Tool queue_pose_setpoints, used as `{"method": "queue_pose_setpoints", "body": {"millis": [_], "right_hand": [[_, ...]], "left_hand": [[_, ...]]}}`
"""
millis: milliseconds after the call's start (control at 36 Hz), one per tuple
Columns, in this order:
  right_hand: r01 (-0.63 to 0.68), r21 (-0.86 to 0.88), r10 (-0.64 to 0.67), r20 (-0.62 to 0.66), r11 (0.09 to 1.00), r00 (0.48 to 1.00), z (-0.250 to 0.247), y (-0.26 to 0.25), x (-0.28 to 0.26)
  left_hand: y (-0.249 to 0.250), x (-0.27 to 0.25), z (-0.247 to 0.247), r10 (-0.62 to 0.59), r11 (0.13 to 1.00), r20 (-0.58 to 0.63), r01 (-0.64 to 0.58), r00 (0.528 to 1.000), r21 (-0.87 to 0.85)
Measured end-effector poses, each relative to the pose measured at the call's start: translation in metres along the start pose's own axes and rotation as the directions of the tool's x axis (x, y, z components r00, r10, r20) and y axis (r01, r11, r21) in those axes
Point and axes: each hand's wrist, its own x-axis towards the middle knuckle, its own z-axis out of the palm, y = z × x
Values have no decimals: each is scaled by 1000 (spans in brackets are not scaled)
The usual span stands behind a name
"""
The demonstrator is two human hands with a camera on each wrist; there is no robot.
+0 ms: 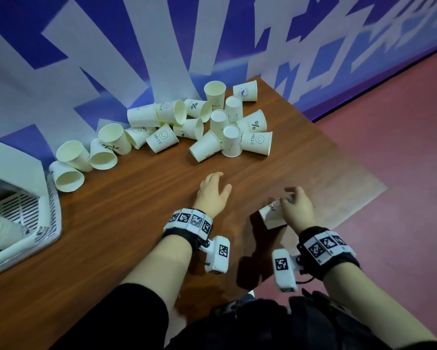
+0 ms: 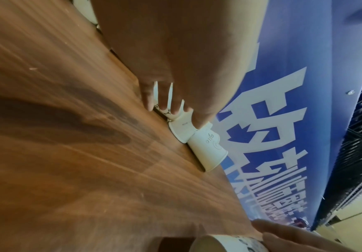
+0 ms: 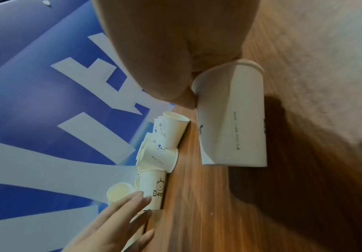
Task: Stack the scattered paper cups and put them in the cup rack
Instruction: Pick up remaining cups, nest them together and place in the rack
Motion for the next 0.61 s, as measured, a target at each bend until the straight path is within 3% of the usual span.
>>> {"method": "queue_pose_setpoints", "body": {"millis": [361,611], "right_hand": [[72,55,-80,157,996,984,18,-40,59],[104,78,-119,219,991,968,27,-59,81]], "left_hand": [[-9,89,-30,-12,986,-248,53,969,161],[-13,138,-35,-47,965,-228,104,973,242]]}}
